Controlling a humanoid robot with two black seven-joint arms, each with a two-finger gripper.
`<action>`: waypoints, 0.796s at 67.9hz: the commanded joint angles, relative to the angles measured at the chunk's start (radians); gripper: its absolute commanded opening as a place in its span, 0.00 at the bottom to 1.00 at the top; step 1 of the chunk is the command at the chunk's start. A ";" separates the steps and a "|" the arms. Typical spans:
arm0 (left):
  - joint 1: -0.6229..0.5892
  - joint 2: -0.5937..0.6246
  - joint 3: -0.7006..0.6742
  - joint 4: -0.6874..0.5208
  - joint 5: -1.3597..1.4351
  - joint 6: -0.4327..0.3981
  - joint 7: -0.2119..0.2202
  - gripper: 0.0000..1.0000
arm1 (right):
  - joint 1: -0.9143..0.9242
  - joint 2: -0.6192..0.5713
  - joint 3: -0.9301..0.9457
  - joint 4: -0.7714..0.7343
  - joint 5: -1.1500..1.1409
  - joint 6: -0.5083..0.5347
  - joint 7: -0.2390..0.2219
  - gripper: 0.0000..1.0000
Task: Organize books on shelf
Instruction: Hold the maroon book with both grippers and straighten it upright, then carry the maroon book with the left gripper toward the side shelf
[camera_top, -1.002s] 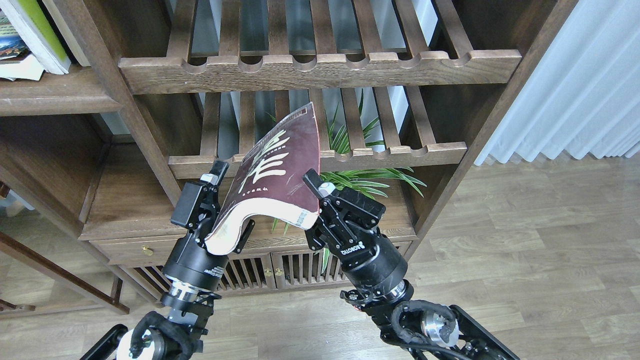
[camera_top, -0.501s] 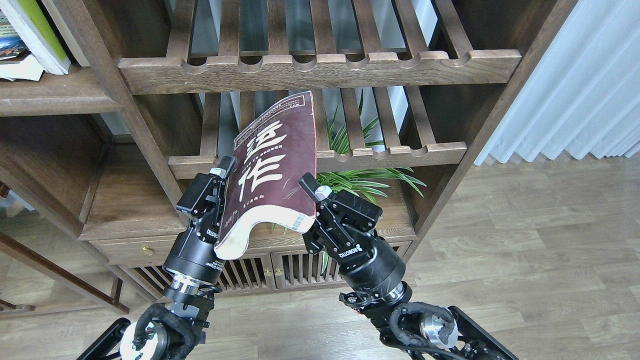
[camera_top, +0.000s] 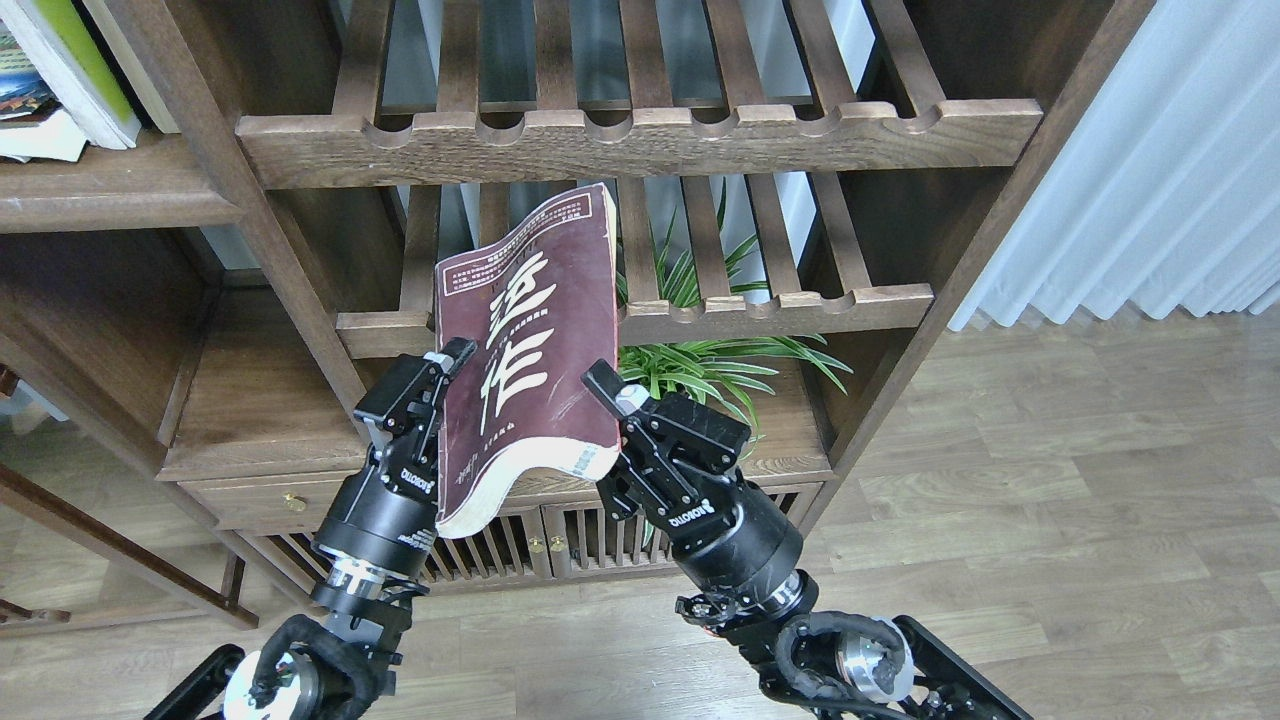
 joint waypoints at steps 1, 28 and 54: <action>0.013 0.087 -0.008 -0.014 0.001 0.001 0.000 0.00 | 0.000 0.000 -0.007 -0.008 -0.120 0.001 0.000 0.42; 0.021 0.387 -0.002 -0.095 0.002 0.001 0.006 0.00 | 0.000 0.000 -0.036 -0.060 -0.384 0.001 0.000 0.98; 0.056 0.721 -0.005 -0.121 0.014 0.001 0.092 0.01 | 0.002 0.000 -0.004 -0.165 -0.508 0.001 0.000 0.99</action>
